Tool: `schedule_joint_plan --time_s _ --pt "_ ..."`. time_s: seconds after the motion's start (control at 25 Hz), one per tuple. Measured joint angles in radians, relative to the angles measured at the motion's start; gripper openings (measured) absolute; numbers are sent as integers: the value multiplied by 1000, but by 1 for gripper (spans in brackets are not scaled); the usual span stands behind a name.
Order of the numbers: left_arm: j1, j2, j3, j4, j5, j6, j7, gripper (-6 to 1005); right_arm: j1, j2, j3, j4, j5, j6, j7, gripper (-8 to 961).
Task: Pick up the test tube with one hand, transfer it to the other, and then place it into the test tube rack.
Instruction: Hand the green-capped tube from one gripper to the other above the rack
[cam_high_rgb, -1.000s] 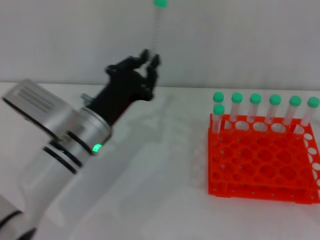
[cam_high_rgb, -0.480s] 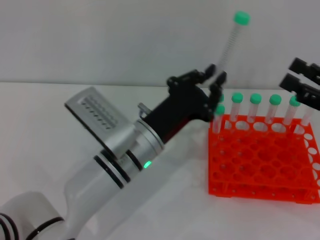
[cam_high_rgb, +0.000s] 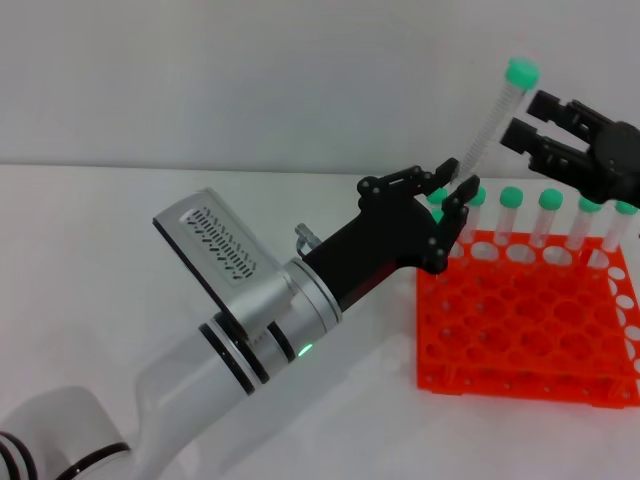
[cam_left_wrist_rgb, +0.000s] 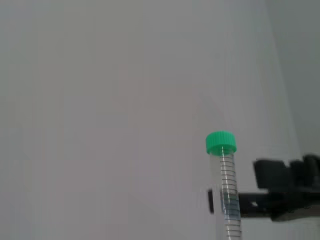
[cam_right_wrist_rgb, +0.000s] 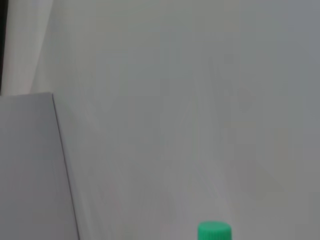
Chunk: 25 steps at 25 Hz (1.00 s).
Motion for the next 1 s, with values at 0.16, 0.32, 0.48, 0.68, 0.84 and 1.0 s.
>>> schedule_joint_plan --time_s 0.16,0.32,0.48,0.68,0.84,1.0 --pt "1 0 1 1 9 -21 0 259 18 7 3 -4 4 4 0 821" --pt "2 0 1 1 9 -33 0 263 24 14 22 -13 -2 9 0 774" --pt "3 0 1 -3 9 -34 3 268 30 21 26 -14 -7 30 0 719" --pt "2 1 1 -6 9 -34 6 274 33 29 21 -21 -11 74 0 589" --pt "1 2 1 -8 9 -45 7 279 30 35 27 -24 -12 80 0 471" --pt "0 2 -1 -8 9 -56 8 283 27 38 34 -25 -12 81 0 408"
